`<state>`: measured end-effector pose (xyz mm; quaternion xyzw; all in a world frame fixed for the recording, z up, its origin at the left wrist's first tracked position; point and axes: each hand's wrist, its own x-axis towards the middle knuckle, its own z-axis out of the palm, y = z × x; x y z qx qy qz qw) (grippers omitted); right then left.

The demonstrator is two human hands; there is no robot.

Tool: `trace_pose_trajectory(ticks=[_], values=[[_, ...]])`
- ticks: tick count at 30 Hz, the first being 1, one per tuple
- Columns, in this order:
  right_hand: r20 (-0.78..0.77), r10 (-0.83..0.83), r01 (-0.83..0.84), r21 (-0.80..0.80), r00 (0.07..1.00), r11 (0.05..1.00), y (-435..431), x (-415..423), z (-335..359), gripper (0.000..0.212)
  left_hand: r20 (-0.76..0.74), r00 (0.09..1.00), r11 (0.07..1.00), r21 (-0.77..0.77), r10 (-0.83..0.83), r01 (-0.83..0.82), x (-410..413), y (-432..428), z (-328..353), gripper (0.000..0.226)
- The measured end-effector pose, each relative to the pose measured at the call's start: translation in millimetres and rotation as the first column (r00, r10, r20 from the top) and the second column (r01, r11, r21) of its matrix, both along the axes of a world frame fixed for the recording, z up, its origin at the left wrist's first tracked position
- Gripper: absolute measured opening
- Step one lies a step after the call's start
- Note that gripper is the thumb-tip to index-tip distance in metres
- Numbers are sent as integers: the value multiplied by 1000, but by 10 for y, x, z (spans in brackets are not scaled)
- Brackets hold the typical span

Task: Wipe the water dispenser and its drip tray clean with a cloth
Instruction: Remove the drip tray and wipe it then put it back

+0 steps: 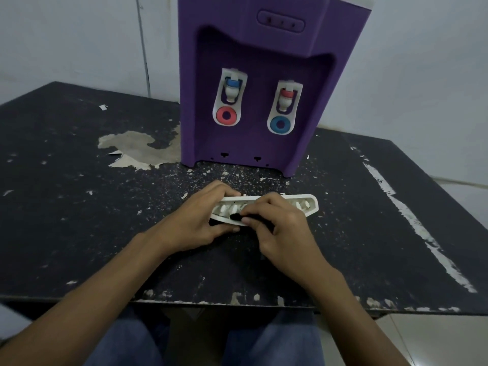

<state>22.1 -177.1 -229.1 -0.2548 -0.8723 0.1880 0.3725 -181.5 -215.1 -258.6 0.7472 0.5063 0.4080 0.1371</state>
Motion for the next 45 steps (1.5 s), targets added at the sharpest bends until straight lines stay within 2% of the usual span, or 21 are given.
trace_pose_trajectory(ticks=[9, 14, 22, 28, 33, 38, 42, 45], values=[[99, -37, 38, -9, 994, 999, 69, 50, -15, 15, 14, 1000, 1000, -3, -13, 13, -9, 6, -5, 53], [134, 14, -17, 27, 991, 999, 8, -112, -57, 15, 33, 999, 1000, -2, -17, 17, -16, 16, -18, 48], [31, 32, -34, 54, 999, 998, 10, -203, -73, 13, 44, 998, 999, 15, -33, 32, -13, 17, -11, 45], [199, -83, 61, 117, 977, 991, 47, 1, -32, 18, 60, 998, 1000, 0, -29, 29, -22, 0, 5, 50], [246, -117, 85, 138, 962, 987, -17, -193, 9, 12, 62, 998, 1000, -2, -27, 27, -5, 5, -2, 47], [154, -173, 172, 24, 973, 985, -30, -166, 33, 14, 61, 998, 1000, -6, -11, 12, -42, -4, 1, 47], [263, -174, 169, 42, 949, 985, 16, -71, 75, 9, 59, 998, 1000, 2, -19, 19, -20, -3, 9, 50], [228, -172, 174, 11, 958, 985, -32, -176, 67, 9, 56, 998, 1000, 12, -16, 15, -4, 14, -3, 48]])
